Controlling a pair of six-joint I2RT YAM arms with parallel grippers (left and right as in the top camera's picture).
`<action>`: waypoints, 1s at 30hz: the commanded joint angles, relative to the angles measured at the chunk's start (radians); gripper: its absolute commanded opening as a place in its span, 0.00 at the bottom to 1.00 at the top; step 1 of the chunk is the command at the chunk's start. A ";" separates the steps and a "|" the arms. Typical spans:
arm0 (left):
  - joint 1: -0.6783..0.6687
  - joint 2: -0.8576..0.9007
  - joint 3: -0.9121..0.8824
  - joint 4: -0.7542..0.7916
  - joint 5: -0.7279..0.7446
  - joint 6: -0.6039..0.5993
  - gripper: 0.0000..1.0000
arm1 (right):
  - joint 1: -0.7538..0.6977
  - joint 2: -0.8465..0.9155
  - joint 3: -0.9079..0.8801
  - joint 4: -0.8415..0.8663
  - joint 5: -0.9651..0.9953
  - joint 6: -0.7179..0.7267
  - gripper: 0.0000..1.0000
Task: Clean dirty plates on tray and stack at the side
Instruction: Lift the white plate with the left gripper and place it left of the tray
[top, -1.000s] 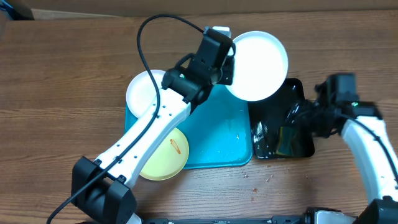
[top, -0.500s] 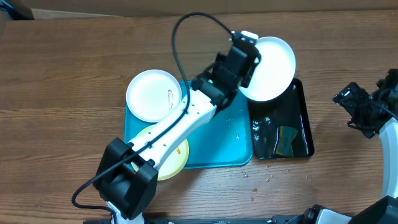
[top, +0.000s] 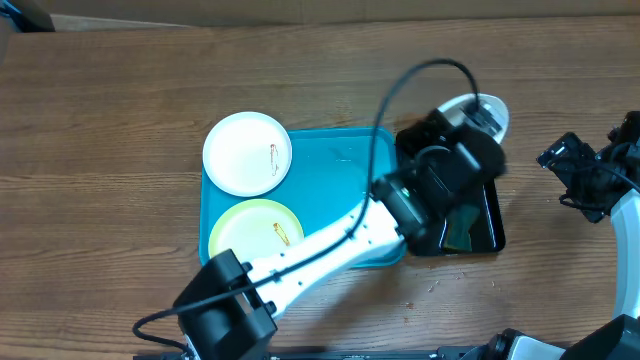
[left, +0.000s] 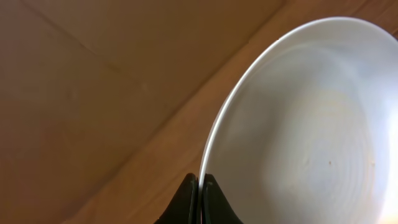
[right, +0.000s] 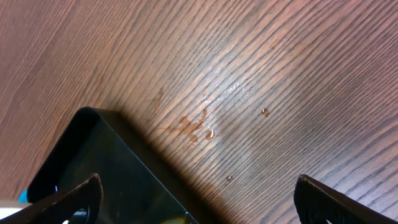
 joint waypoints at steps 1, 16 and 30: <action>-0.015 -0.005 0.020 0.021 -0.110 0.083 0.04 | -0.003 -0.007 0.019 0.005 0.010 0.005 1.00; 0.149 -0.005 0.020 -0.139 0.343 -0.350 0.04 | -0.003 -0.007 0.019 0.005 0.010 0.005 1.00; 0.881 -0.005 0.022 -0.260 1.458 -0.764 0.04 | -0.003 -0.007 0.019 0.005 0.010 0.005 1.00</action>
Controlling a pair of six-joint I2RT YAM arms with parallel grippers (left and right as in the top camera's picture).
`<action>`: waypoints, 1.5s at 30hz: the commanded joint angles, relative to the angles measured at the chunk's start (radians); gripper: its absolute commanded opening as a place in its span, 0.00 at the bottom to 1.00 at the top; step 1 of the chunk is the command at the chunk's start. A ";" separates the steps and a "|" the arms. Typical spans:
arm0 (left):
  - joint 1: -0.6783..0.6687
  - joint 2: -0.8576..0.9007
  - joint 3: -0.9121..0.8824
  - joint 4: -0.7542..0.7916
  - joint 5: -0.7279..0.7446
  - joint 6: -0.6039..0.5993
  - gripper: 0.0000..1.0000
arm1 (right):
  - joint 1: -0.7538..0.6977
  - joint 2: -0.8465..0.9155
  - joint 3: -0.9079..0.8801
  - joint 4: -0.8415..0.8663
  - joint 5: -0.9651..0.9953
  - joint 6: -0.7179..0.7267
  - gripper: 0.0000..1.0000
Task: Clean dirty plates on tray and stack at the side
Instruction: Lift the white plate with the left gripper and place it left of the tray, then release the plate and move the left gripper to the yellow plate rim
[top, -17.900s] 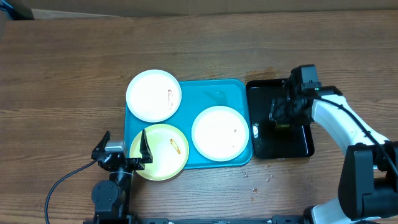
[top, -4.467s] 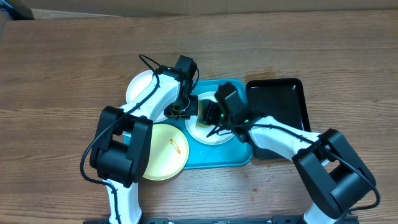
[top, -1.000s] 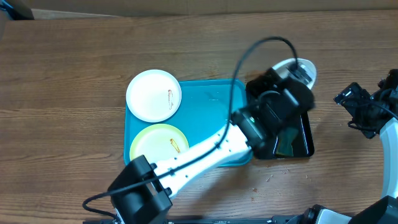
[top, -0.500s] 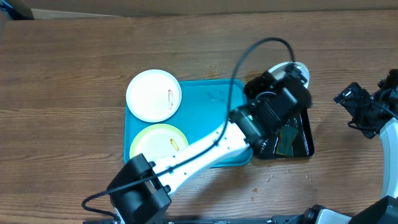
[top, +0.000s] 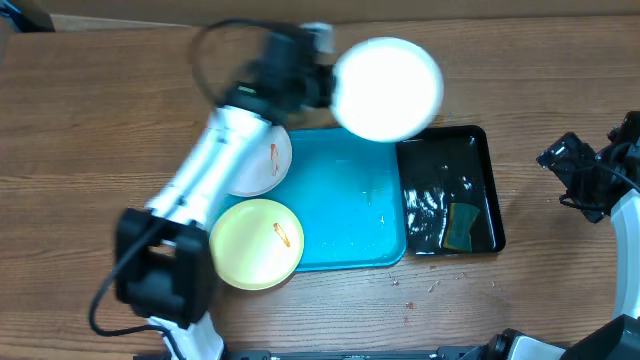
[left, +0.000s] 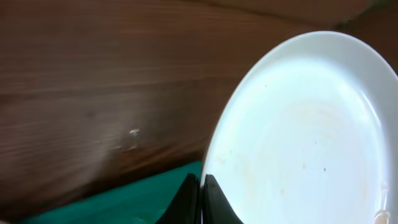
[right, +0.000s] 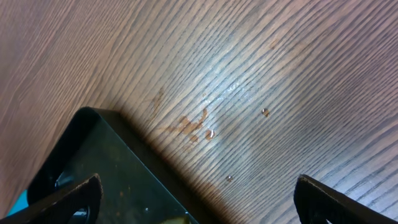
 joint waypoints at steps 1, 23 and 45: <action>0.200 -0.005 0.019 -0.080 0.308 -0.103 0.04 | -0.003 -0.007 0.019 0.006 0.010 0.004 1.00; 0.933 -0.005 -0.105 -0.463 -0.303 -0.027 0.04 | -0.003 -0.007 0.019 0.006 0.010 0.004 1.00; 0.874 -0.010 -0.080 -0.511 -0.026 0.142 0.66 | -0.003 -0.007 0.019 0.006 0.010 0.004 1.00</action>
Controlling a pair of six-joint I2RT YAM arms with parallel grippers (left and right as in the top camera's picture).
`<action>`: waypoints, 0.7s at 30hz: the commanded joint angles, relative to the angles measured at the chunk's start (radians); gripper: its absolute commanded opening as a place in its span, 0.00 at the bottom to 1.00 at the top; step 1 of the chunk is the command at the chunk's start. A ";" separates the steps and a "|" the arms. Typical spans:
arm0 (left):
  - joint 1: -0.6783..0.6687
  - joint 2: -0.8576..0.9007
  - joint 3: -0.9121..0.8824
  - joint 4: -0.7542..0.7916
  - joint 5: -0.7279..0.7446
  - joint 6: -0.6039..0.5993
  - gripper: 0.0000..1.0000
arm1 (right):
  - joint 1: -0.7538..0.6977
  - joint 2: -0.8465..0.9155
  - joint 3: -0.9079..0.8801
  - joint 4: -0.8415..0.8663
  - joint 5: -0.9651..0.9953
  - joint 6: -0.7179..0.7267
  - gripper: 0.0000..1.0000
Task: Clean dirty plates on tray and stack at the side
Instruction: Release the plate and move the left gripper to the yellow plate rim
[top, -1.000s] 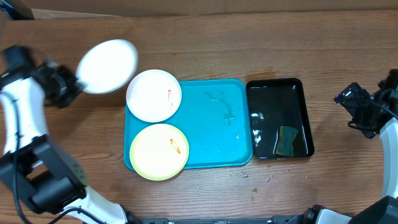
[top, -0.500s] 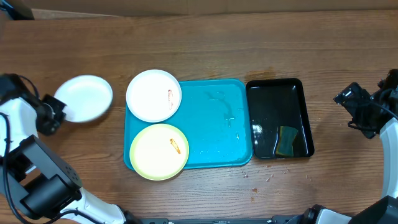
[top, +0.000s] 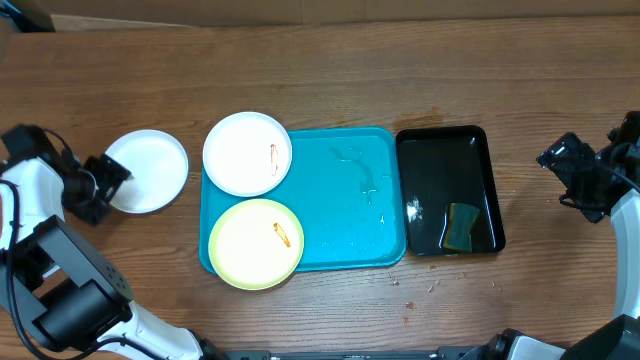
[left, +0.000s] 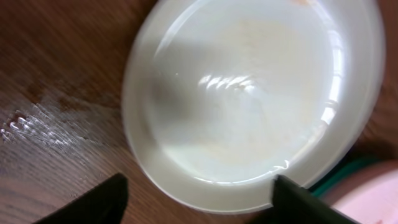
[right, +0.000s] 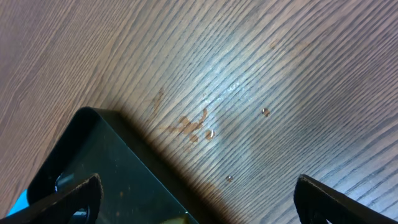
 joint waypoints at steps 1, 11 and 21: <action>-0.054 -0.014 0.117 -0.063 0.109 0.094 0.65 | -0.003 -0.007 0.019 0.005 0.010 0.005 1.00; -0.325 -0.020 0.106 -0.315 0.029 0.155 0.57 | -0.003 -0.007 0.019 0.005 0.010 0.005 1.00; -0.637 -0.097 0.100 -0.519 -0.006 0.164 0.54 | -0.003 -0.007 0.019 0.005 0.010 0.005 1.00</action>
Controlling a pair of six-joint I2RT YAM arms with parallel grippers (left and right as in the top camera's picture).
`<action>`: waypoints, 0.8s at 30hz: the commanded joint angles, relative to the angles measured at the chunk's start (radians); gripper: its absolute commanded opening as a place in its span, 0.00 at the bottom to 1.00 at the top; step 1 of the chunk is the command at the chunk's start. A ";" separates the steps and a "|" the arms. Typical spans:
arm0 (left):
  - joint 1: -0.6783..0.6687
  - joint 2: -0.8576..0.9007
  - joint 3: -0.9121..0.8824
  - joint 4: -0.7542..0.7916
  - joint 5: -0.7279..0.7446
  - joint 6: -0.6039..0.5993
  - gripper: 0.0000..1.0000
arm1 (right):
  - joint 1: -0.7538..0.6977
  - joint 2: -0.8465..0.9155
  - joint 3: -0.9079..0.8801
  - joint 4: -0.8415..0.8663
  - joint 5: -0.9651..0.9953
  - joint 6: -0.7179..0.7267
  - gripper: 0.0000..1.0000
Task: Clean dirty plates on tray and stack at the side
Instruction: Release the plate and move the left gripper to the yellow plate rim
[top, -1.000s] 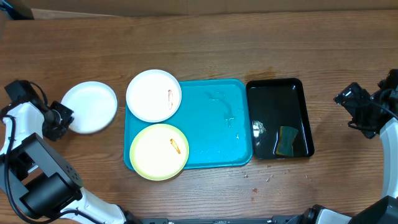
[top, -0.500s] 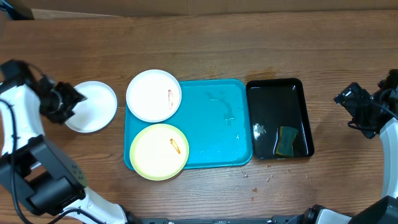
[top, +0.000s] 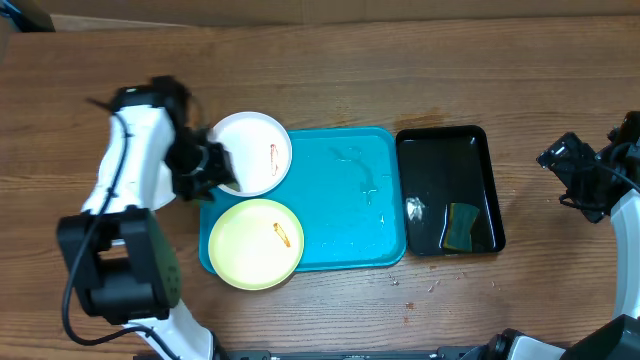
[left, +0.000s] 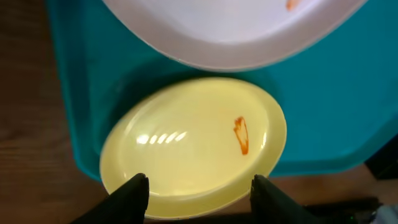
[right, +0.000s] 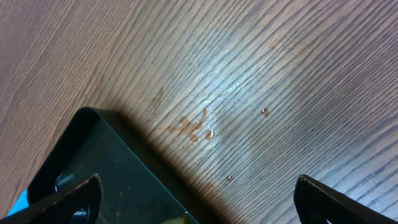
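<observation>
Two dirty plates lie on the blue tray (top: 350, 190): a white plate (top: 250, 150) with a red smear at the back left, and a yellow plate (top: 255, 243) with an orange smear at the front left. My left gripper (top: 208, 166) hangs open at the white plate's left edge. Its wrist view looks down on the yellow plate (left: 193, 143), with the gripper (left: 202, 199) empty. My left arm covers the table left of the tray. My right gripper (top: 565, 165) is open and empty at the far right.
A black basin (top: 480, 140) of water with a green sponge (top: 460, 225) stands right of the tray. The right wrist view shows the basin's corner (right: 106, 162) and droplets on the wooden table (right: 249, 74).
My left gripper was open over a clean white plate lying on the table left of the tray. It now hangs open over the tray's left side, above the two dirty plates.
My left gripper was shut on a white plate's rim over the black basin. Then it held the plate above the tray's back edge. Later the plate lay on the table left of the tray and the gripper was open. The right arm has stayed still.
</observation>
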 joint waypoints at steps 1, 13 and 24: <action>-0.077 -0.109 -0.009 -0.048 -0.018 0.002 0.54 | -0.003 -0.007 0.019 0.005 0.010 0.005 1.00; -0.119 -0.465 -0.226 -0.103 -0.204 -0.250 0.63 | -0.003 -0.007 0.019 0.005 0.010 0.005 1.00; -0.114 -0.496 -0.597 0.159 -0.278 -0.395 0.62 | -0.003 -0.007 0.019 0.005 0.010 0.005 1.00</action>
